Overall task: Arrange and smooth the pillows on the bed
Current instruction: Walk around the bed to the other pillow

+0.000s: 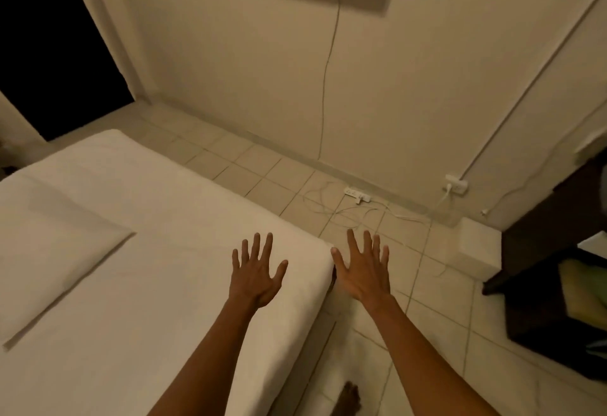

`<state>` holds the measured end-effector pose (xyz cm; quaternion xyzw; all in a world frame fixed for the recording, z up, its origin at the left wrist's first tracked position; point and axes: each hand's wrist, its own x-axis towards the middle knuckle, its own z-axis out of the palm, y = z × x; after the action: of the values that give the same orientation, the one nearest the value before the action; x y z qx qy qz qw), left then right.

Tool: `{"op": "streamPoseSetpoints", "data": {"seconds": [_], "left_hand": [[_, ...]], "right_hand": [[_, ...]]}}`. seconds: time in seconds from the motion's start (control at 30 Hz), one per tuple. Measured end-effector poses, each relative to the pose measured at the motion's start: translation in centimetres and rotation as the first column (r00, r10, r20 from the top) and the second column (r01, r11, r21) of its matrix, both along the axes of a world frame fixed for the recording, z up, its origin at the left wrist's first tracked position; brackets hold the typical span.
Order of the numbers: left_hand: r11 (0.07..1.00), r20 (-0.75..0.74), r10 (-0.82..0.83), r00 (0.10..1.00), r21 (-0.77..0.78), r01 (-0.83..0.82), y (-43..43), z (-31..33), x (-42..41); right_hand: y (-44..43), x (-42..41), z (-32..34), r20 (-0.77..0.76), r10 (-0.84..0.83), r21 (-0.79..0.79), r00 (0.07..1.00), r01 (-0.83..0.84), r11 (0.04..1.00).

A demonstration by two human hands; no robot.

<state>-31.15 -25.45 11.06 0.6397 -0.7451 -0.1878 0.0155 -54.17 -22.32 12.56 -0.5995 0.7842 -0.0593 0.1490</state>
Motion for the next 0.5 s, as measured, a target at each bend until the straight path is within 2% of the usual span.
{"op": "streamPoseSetpoints", "data": {"seconds": [0.2,0.37,0.5], "left_hand": [[0.998,-0.045,0.063,0.997,0.024,-0.062,-8.7,-0.5,-8.6],[0.982,-0.014,0.176,0.984,0.078,-0.174,-16.4,-2.2,-12.1],[0.972,-0.061,0.229,0.972,0.07,-0.225,-23.9,-2.9,-15.0]], "right_hand": [[-11.1,-8.9,-0.2,-0.007,0.087,0.061,0.996,-0.086,0.994],[-20.6,-12.8,-1.2,0.005,0.19,0.063,0.982,-0.19,0.98],[-28.9,-15.8,-2.1,-0.014,0.228,0.087,0.974,-0.226,0.97]]}}
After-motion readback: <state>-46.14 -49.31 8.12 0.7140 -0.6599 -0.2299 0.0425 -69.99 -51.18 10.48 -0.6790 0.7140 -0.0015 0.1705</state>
